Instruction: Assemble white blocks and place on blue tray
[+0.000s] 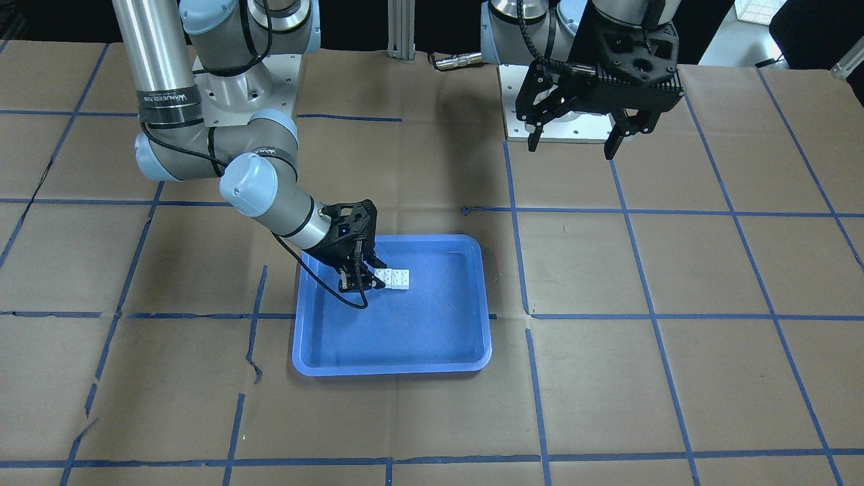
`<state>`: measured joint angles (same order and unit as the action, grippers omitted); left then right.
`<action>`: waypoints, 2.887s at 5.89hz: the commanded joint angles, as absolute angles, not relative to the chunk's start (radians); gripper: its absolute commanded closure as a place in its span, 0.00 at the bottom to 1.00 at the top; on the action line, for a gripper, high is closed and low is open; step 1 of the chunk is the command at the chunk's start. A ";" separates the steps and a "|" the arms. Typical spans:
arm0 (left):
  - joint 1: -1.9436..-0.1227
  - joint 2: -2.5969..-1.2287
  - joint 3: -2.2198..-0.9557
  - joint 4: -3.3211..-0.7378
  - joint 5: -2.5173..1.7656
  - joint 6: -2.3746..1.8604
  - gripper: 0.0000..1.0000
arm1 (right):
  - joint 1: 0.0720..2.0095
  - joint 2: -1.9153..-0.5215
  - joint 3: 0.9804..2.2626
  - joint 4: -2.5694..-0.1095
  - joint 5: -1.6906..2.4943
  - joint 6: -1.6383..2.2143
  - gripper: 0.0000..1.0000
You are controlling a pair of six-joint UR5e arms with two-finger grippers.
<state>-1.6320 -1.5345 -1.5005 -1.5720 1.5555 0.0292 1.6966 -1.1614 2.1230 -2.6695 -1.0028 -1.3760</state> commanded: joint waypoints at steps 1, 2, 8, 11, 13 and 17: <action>-1.629 -1.526 -1.502 -1.572 1.563 0.032 0.01 | 1.697 -1.160 2.123 -2.669 -1.002 -1.376 0.65; -1.631 -1.528 -1.512 -1.569 1.563 0.032 0.01 | 1.697 -1.158 2.123 -2.668 -1.002 -1.376 0.60; -1.621 -1.529 -1.503 -1.562 1.555 0.029 0.01 | 1.697 -1.166 2.114 -2.672 -1.009 -1.313 0.00; -1.623 -1.529 -1.502 -1.562 1.555 0.029 0.01 | 1.690 -1.227 2.053 -2.619 -1.137 -1.025 0.00; -1.623 -1.529 -1.502 -1.562 1.555 0.029 0.01 | 1.690 -1.319 1.944 -2.344 -1.298 -0.740 0.00; -1.618 -1.532 -1.499 -1.560 1.555 0.029 0.01 | 1.652 -1.433 1.599 -1.720 -1.571 -0.108 0.00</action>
